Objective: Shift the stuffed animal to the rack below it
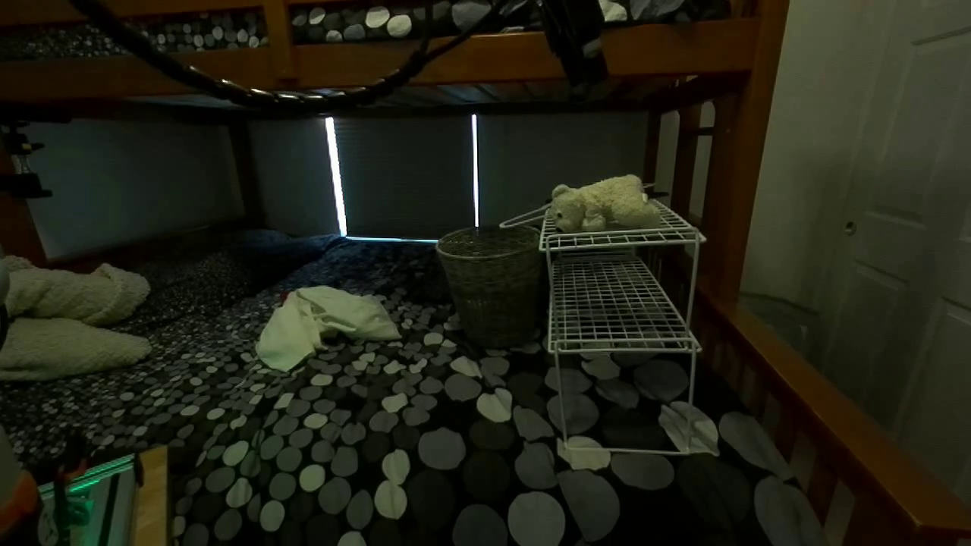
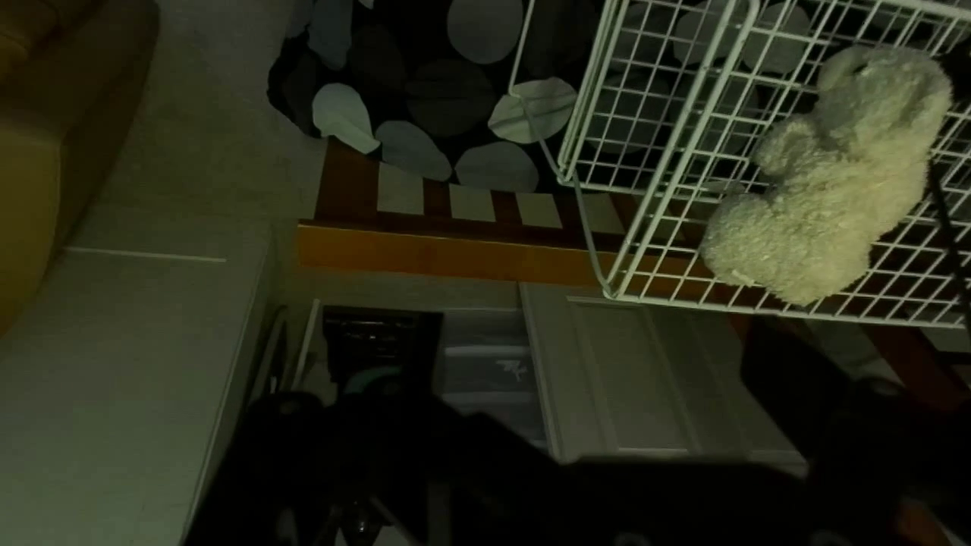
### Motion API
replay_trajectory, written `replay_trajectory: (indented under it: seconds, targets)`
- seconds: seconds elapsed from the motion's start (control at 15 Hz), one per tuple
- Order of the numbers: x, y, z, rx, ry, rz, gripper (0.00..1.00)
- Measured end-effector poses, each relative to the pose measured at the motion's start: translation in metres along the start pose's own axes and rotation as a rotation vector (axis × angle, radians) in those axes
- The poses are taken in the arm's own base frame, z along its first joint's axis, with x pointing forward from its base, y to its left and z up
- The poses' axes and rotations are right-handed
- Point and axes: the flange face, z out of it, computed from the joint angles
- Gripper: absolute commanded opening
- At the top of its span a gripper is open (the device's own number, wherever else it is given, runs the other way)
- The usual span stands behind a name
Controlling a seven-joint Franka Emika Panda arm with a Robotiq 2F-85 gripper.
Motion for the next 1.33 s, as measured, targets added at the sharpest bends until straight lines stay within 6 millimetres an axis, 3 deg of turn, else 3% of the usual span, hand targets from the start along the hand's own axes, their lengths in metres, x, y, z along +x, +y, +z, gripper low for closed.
replay_trajectory:
  seconds: [0.2, 0.67, 0.87, 1.33]
  targets:
    - [-0.003, -0.013, 0.008, 0.014, -0.021, 0.011, 1.0]
    - [-0.02, -0.133, 0.083, -0.004, -0.128, 0.183, 1.0]
    - [-0.026, -0.171, 0.109, -0.027, -0.16, 0.252, 1.0]
    - [-0.036, -0.205, 0.156, -0.144, -0.129, 0.19, 1.0]
